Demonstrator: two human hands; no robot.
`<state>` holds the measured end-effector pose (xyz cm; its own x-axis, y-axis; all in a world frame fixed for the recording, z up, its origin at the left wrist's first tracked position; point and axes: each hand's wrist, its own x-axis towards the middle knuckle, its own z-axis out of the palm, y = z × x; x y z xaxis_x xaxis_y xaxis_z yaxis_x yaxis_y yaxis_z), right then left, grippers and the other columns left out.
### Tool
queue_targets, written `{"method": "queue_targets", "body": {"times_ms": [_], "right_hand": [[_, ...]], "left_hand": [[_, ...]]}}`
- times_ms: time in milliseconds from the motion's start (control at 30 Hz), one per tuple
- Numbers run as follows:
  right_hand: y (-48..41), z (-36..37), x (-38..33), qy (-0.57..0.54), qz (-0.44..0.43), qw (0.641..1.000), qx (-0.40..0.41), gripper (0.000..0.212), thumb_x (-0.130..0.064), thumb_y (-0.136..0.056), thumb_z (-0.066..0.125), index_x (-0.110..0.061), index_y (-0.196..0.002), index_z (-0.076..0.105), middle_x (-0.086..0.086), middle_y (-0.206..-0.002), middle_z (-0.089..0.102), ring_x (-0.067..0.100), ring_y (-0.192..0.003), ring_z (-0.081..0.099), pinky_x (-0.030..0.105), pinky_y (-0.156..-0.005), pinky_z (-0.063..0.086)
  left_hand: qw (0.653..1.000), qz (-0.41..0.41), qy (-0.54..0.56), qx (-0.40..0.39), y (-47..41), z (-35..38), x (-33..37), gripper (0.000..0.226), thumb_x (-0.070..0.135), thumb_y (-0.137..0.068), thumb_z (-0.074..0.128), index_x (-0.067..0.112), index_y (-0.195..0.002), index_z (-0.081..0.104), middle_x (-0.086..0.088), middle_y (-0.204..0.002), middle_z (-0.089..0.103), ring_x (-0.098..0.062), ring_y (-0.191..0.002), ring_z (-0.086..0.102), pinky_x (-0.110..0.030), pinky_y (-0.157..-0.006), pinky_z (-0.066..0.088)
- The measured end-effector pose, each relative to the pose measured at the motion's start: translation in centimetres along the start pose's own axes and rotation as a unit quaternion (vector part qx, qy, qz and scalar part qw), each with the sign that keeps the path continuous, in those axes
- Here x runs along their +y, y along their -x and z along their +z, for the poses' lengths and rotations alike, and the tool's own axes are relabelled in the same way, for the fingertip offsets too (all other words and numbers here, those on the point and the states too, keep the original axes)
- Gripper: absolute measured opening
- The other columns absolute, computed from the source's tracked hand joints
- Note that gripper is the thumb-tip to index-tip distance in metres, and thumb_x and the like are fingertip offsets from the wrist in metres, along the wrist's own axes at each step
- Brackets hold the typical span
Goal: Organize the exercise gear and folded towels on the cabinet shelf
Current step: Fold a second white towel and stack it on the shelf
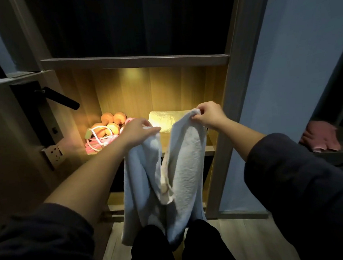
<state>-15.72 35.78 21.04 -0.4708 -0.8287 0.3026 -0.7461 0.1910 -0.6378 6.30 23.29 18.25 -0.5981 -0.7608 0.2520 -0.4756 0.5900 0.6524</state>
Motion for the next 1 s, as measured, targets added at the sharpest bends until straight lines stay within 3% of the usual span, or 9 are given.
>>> {"method": "queue_targets", "body": {"times_ms": [100, 167, 233, 333, 500, 600, 733, 1000], "right_hand": [[-1.2, -1.4, 2.2, 0.024, 0.035, 0.996, 0.083, 0.008, -0.024, -0.091, 0.067, -0.019, -0.085, 0.065, 0.0, -0.079, 0.058, 0.012, -0.075, 0.057, 0.017, -0.059, 0.042], [-1.9, -2.7, 3.2, 0.038, 0.055, 0.99, 0.125, 0.008, -0.027, -0.091, 0.068, -0.02, -0.087, 0.065, 0.0, -0.082, 0.059, 0.015, -0.079, 0.058, 0.023, -0.065, 0.047], [-2.5, -3.9, 3.8, 0.049, 0.069, 0.983, 0.16, 0.012, -0.03, -0.09, 0.069, -0.018, -0.094, 0.068, 0.003, -0.088, 0.062, 0.018, -0.082, 0.059, 0.028, -0.071, 0.052], [-3.3, -5.2, 4.2, 0.055, 0.077, 0.976, 0.195, 0.021, -0.031, -0.091, 0.068, -0.013, -0.102, 0.071, 0.007, -0.095, 0.065, 0.021, -0.086, 0.061, 0.035, -0.08, 0.057], [-3.5, -6.3, 4.3, 0.056, 0.087, 0.97, 0.22, 0.025, -0.031, -0.091, 0.068, -0.011, -0.105, 0.072, 0.01, -0.098, 0.067, 0.024, -0.088, 0.061, 0.038, -0.082, 0.057], [-3.2, -6.6, 5.0, 0.074, 0.094, 0.969, 0.217, 0.024, -0.032, -0.092, 0.067, -0.012, -0.104, 0.071, 0.008, -0.095, 0.065, 0.024, -0.087, 0.061, 0.036, -0.079, 0.056], [-2.6, -7.0, 6.2, 0.094, 0.125, 0.964, 0.214, 0.021, -0.032, -0.092, 0.067, -0.014, -0.1, 0.071, 0.009, -0.093, 0.066, 0.024, -0.084, 0.06, 0.037, -0.076, 0.055], [-0.5, -9.1, 9.7, 0.112, 0.224, 0.947, 0.204, 0.018, -0.03, -0.09, 0.064, -0.012, -0.09, 0.069, 0.015, -0.09, 0.064, 0.035, -0.088, 0.061, 0.037, -0.074, 0.049]], "left_hand": [[0.997, -0.043, -0.062, -0.021, -0.8, -3.6, -3.1, 0.054, 0.065, -0.079, 0.065, 0.019, -0.107, 0.058, 0.004, -0.101, 0.057, -0.013, -0.089, 0.054, -0.027, -0.064, 0.038], [0.994, -0.067, -0.086, -0.014, -1.2, -5.6, -5.1, 0.053, 0.059, -0.08, 0.068, 0.019, -0.113, 0.056, 0.002, -0.106, 0.058, -0.015, -0.091, 0.055, -0.031, -0.069, 0.045], [0.991, -0.081, -0.096, 0.047, -1.6, -7.2, -6.7, 0.041, 0.039, -0.084, 0.069, 0.013, -0.113, 0.057, -0.008, -0.109, 0.059, -0.026, -0.095, 0.056, -0.038, -0.077, 0.048], [0.977, -0.11, -0.077, 0.169, -1.5, -8.8, -7.5, 0.023, 0.027, -0.089, 0.061, 0.014, -0.105, 0.052, -0.007, -0.096, 0.053, -0.031, -0.091, 0.055, -0.04, -0.072, 0.047], [0.932, -0.165, -0.033, 0.322, -1.2, -9.0, -6.7, 0.033, 0.025, -0.1, 0.05, 0.012, -0.129, 0.046, -0.013, -0.111, 0.054, -0.03, -0.097, 0.053, -0.035, -0.073, 0.04], [0.923, -0.175, -0.028, 0.342, -1.0, -9.4, -6.5, 0.034, 0.024, -0.1, 0.049, 0.009, -0.131, 0.045, -0.019, -0.126, 0.054, -0.039, -0.113, 0.054, -0.039, -0.08, 0.041], [0.92, -0.19, -0.014, 0.343, -0.8, -10.4, -6.9, 0.031, 0.025, -0.1, 0.049, 0.01, -0.127, 0.045, -0.021, -0.126, 0.054, -0.041, -0.115, 0.054, -0.046, -0.09, 0.046], [0.889, -0.266, -0.013, 0.372, 1.8, -12.7, -10.4, 0.035, 0.021, -0.097, 0.056, 0.0, -0.125, 0.05, -0.031, -0.128, 0.053, -0.048, -0.12, 0.05, -0.05, -0.101, 0.042]]}}
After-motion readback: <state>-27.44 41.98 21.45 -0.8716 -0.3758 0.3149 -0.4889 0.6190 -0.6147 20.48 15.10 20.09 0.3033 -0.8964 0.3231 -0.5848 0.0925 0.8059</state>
